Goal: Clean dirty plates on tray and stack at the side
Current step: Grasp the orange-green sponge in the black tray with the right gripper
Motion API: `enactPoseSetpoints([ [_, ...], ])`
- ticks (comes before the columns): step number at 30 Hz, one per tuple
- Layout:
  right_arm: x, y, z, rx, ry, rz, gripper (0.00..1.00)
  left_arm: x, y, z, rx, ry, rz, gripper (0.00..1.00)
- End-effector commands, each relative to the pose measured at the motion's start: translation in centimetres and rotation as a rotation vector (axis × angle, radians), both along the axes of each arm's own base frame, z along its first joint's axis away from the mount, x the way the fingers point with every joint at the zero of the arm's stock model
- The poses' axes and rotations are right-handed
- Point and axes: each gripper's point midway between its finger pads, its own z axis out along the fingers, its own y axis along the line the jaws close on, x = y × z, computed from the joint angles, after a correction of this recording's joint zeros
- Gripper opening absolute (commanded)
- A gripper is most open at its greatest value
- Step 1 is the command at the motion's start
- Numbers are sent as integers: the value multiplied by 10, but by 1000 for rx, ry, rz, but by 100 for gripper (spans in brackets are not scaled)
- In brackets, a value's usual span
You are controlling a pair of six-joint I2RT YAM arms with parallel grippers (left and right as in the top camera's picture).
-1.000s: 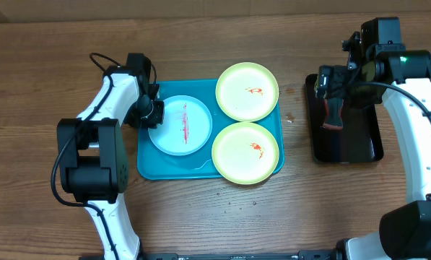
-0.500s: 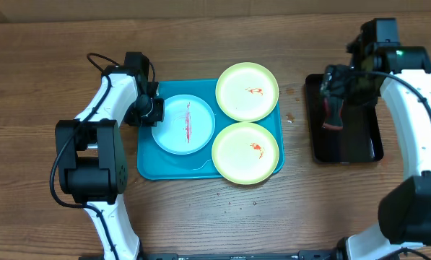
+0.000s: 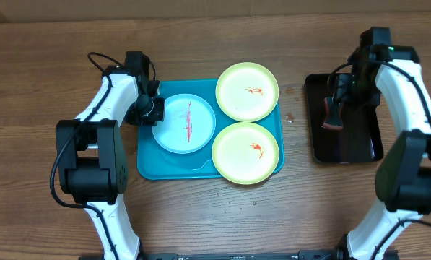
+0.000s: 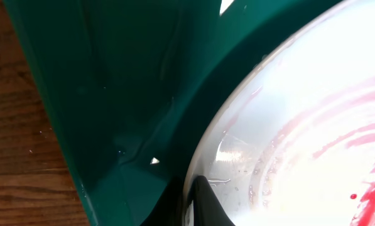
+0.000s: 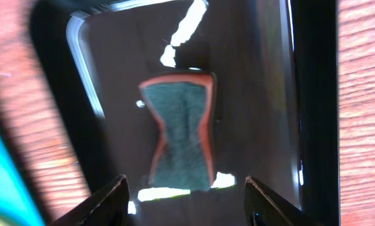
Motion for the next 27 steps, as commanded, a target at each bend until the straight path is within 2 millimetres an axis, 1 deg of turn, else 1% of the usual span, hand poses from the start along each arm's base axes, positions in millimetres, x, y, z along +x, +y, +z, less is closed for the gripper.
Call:
enactPoseSetpoints([
  [1, 7, -11, -20, -64, 35, 23, 59, -8, 1, -18, 24, 36, -17, 5],
  [3, 9, -10, -31, -57, 49, 24, 58, -8, 1, -18, 24, 36, -16, 4],
  [5, 11, -5, -42, -23, 55, 36, 56, -8, 1, -18, 24, 35, -16, 4],
  [7, 14, 2, -48, 12, 52, 56, 53, -7, 1, -18, 24, 33, -16, 4],
  [8, 15, 3, -49, 16, 51, 56, 52, -7, 1, -18, 24, 33, -16, 4],
  [10, 17, 3, -52, 15, 50, 54, 45, -7, 1, -18, 24, 32, -16, 5],
  [12, 17, 3, -55, 15, 52, 51, 41, -7, 1, -18, 24, 32, -16, 4],
  [14, 16, 3, -60, 19, 65, 33, 38, -8, 1, -18, 24, 35, -16, 4],
  [17, 12, 3, -67, 22, 84, 21, 29, -9, 1, -18, 24, 38, -16, 4],
  [18, 10, 3, -68, 23, 87, 13, 27, -8, 1, -18, 24, 37, -16, 4],
  [21, 8, 4, -69, 26, 95, -14, 21, -8, 1, -18, 24, 34, -16, 4],
  [25, 2, 3, -70, 27, 117, -54, 20, -8, 1, -18, 24, 34, -16, 4],
  [27, -3, 4, -74, 29, 134, -54, 22, -8, 1, -18, 24, 34, -16, 4],
])
